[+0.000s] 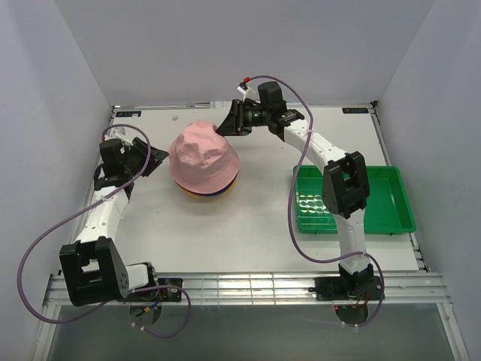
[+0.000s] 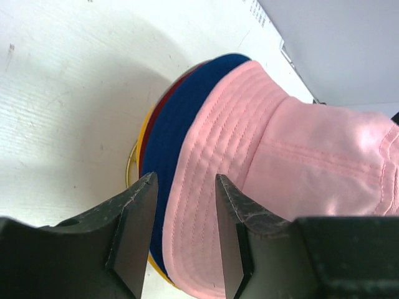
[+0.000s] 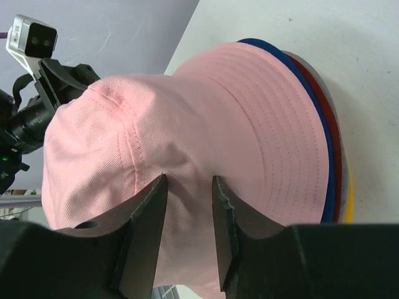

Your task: Stack the hats

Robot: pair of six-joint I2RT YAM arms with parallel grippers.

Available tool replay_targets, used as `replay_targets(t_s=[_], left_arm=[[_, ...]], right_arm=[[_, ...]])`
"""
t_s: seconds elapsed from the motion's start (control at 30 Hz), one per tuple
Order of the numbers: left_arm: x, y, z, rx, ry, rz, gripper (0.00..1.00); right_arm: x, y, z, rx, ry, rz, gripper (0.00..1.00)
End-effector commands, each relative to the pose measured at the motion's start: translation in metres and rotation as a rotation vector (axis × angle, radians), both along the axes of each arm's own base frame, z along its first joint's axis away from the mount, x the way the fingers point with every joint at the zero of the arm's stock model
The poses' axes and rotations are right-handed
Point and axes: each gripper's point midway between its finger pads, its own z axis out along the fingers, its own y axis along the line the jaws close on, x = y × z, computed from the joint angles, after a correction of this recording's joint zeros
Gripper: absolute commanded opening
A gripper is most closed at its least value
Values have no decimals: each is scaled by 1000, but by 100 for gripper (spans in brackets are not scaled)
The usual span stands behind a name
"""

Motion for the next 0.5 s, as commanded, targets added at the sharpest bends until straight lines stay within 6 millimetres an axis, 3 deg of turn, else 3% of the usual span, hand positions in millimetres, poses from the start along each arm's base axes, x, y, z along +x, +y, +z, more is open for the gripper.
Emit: replay_targets(t_s=[0.0,0.17,0.47], left_arm=[[12,4,17,1,-77,-43,52],[20,-9,20,-57,-138,-146,53],[24,-16,18,-117,-180,-196,59]], right_arm=[[-3,1,30,44,-76,28,41],[-2,3,32,55,-79,33,41],[-2,5,32,61,-77,42,42]])
